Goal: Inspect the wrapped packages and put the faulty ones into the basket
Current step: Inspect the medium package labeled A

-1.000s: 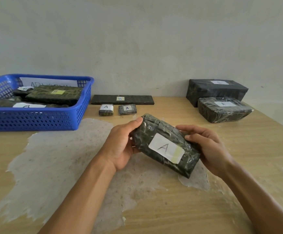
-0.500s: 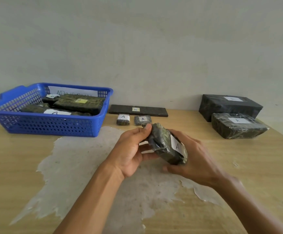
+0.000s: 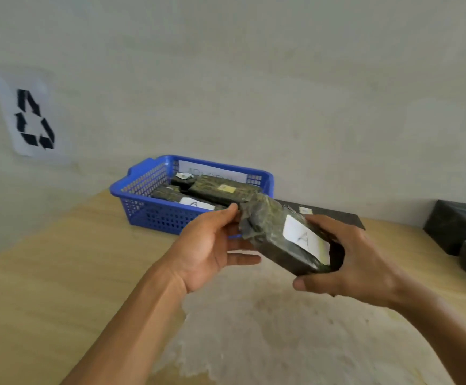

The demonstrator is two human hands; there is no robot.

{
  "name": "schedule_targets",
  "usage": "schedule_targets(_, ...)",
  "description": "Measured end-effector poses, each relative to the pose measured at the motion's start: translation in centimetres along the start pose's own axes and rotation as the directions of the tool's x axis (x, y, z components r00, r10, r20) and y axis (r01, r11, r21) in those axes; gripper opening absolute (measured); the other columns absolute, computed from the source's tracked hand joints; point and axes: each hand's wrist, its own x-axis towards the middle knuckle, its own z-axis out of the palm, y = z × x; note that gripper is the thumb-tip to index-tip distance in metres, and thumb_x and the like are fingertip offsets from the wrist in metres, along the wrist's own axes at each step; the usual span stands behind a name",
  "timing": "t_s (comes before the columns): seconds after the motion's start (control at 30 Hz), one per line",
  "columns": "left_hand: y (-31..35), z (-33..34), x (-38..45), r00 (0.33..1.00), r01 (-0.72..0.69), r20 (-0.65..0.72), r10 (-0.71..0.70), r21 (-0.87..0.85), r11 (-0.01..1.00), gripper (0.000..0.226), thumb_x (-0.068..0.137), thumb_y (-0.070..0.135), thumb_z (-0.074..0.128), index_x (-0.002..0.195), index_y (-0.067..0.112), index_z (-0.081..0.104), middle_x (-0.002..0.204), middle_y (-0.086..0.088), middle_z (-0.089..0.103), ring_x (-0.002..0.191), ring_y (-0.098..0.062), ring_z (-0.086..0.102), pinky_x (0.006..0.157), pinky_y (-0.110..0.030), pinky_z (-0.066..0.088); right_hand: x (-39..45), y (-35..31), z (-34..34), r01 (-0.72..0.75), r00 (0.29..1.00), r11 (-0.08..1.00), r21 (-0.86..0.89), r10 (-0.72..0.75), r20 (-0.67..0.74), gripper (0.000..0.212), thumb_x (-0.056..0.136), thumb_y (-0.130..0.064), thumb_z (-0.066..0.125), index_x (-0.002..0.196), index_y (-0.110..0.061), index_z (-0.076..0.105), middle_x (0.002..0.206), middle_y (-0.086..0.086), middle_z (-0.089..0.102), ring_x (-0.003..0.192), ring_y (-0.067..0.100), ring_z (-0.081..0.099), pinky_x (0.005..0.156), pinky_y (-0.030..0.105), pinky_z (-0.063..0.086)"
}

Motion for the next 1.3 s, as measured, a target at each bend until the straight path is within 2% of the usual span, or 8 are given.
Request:
schedule_targets(0.23,3.3,-11.0,-1.8,0.975,0.037,-0.211,0.072,0.472,0.881,0.022,0.1,0.022,0.057,0.093,0.006,0.07,0.087,-0.014,0.073,0.075,-0.025,0.072,0.067,-0.035,0.052,6.9,-4.8,2.7,-0.001,0.996,0.999,-0.04,-0.002,-0.088,0.064,0.061,-0.052,0.088,0.117,-0.036,0.06,0.07,-0.029,0.066,0.049,0.004,0.064,0.049,0.012,0.046)
schedule_targets(0.33,3.4,-15.8,-1.9,0.938,0.122,-0.326,0.114,0.621,0.774,0.015,0.098,0.012,0.061,0.089,0.003,0.069,0.079,-0.01,0.071,0.067,-0.017,0.07,0.058,-0.027,0.051,10.8,-6.5,3.9,0.011,0.996,0.99,-0.142,-0.023,-0.083,0.072,0.061,-0.07,0.078,0.122,-0.043,0.053,0.074,-0.024,0.064,0.068,-0.004,0.063,0.057,0.011,0.043)
schedule_targets(0.47,2.3,-21.4,-1.3,0.805,0.178,-0.468,0.364,0.777,0.604,0.021,0.091,0.005,0.065,0.072,0.014,0.069,0.065,-0.004,0.072,0.066,-0.025,0.07,0.063,-0.029,0.05,16.8,-7.8,6.2,0.007,1.0,0.955,-0.298,-0.011,-0.013,0.084,0.057,-0.065,0.079,0.132,-0.036,0.051,0.098,-0.019,0.062,0.091,0.012,0.064,0.081,0.037,0.056)
schedule_targets(0.57,1.8,-23.6,-1.2,0.735,0.136,-0.516,0.44,0.747,0.65,0.016,0.085,0.011,0.07,0.07,0.016,0.07,0.06,-0.002,0.071,0.07,-0.028,0.071,0.072,-0.036,0.056,21.4,-8.2,7.8,0.024,0.999,0.921,-0.389,-0.012,0.032,0.085,0.048,-0.061,0.068,0.128,-0.033,0.053,0.108,-0.004,0.063,0.095,0.021,0.06,0.084,0.043,0.055)
schedule_targets(0.7,1.0,-23.9,-0.7,0.722,0.072,-0.499,0.479,0.743,0.665,0.021,0.086,0.004,0.069,0.069,0.017,0.071,0.057,-0.001,0.068,0.06,-0.017,0.067,0.061,-0.024,0.051,26.2,-8.1,9.8,0.005,0.996,0.907,-0.42,0.034,0.086,0.093,0.043,-0.051,0.066,0.133,-0.032,0.053,0.114,0.006,0.044,0.11,0.028,0.043,0.086,0.04,0.045)
schedule_targets(0.87,0.8,-23.9,-0.5,0.698,0.062,-0.49,0.523,0.768,0.637,0.019,0.084,0.005,0.071,0.07,0.018,0.072,0.056,0.005,0.067,0.055,-0.01,0.06,0.058,-0.014,0.042,30.9,-8.0,11.4,-0.033,0.972,0.916,-0.399,0.123,0.202,0.084,0.067,-0.027,0.073,0.144,-0.032,0.042,0.118,0.007,0.034,0.113,0.028,0.028,0.09,0.039,0.029)
schedule_targets(1.13,1.0,-23.7,0.0,0.679,0.126,-0.539,0.499,0.755,0.644,0.02,0.084,0.011,0.072,0.068,0.023,0.07,0.055,0.006,0.066,0.066,-0.023,0.068,0.072,-0.039,0.054,35.6,-5.9,13.5,0.0,0.952,0.883,-0.469,0.143,0.271,0.07,0.087,0.005,0.053,0.143,-0.038,0.047,0.145,0.012,0.028,0.139,0.038,0.022,0.109,0.052,0.032)
schedule_targets(1.3,0.9,-23.8,0.1,0.69,0.126,-0.535,0.487,0.752,0.647,0.021,0.084,0.013,0.073,0.069,0.028,0.071,0.056,0.009,0.064,0.064,-0.024,0.069,0.071,-0.043,0.057,35.7,-6.1,15.3,0.122,0.954,0.854,-0.505,0.04,0.298,0.081,0.086,0.014,0.046,0.148,-0.038,0.046,0.118,0.008,0.028,0.109,0.029,0.028,0.096,0.043,0.033)
